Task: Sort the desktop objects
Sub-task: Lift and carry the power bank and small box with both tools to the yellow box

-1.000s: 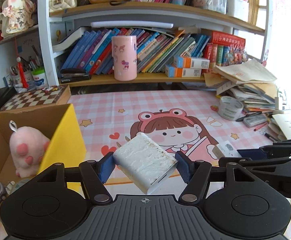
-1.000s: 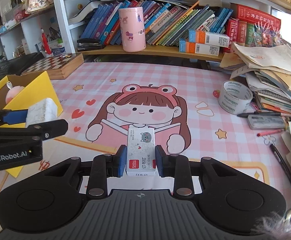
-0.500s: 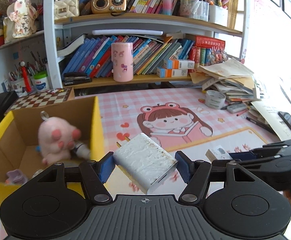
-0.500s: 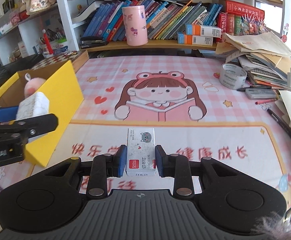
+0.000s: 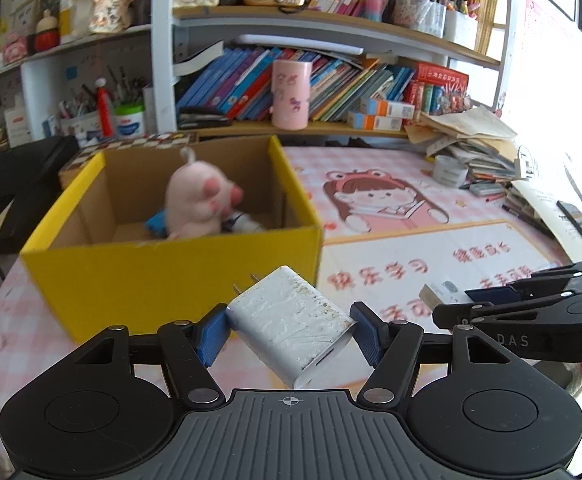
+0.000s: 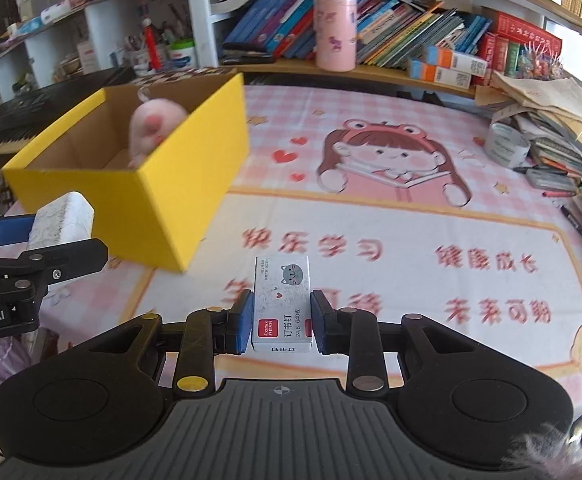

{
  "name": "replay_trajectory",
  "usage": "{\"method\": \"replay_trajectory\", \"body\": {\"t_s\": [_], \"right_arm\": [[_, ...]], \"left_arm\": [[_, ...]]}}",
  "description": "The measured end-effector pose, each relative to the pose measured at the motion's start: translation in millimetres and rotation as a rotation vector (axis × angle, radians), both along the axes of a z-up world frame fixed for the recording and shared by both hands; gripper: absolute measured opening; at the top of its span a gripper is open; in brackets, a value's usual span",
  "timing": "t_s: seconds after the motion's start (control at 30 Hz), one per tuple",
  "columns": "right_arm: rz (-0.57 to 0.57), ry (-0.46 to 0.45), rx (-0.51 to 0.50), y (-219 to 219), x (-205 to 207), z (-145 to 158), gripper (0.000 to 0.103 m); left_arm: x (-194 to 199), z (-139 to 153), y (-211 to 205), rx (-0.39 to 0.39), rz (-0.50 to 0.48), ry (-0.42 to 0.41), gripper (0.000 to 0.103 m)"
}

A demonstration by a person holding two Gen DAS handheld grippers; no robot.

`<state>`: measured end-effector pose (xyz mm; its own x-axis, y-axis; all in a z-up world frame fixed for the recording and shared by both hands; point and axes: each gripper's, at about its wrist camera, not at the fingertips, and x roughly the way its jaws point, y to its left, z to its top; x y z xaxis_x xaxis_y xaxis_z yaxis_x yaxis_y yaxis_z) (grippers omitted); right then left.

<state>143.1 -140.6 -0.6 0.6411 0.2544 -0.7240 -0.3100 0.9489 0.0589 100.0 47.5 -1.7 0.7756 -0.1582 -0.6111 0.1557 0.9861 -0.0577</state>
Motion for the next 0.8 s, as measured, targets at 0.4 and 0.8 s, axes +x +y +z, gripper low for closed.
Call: {"method": "replay_trajectory", "body": {"t_s": [0.4,0.8], "right_arm": [[0.018,0.036,0.026,45.3,-53.1,-8.0,0.028],[0.116,0.002,0.017,80.9,-72.3,-1.8,0.028]], "left_arm": [[-41.7,0.3,39.2,0.021,-0.017,0.017,0.066],[-66.0,5.7,71.5,0.011,0.065,-0.014,0.066]]}}
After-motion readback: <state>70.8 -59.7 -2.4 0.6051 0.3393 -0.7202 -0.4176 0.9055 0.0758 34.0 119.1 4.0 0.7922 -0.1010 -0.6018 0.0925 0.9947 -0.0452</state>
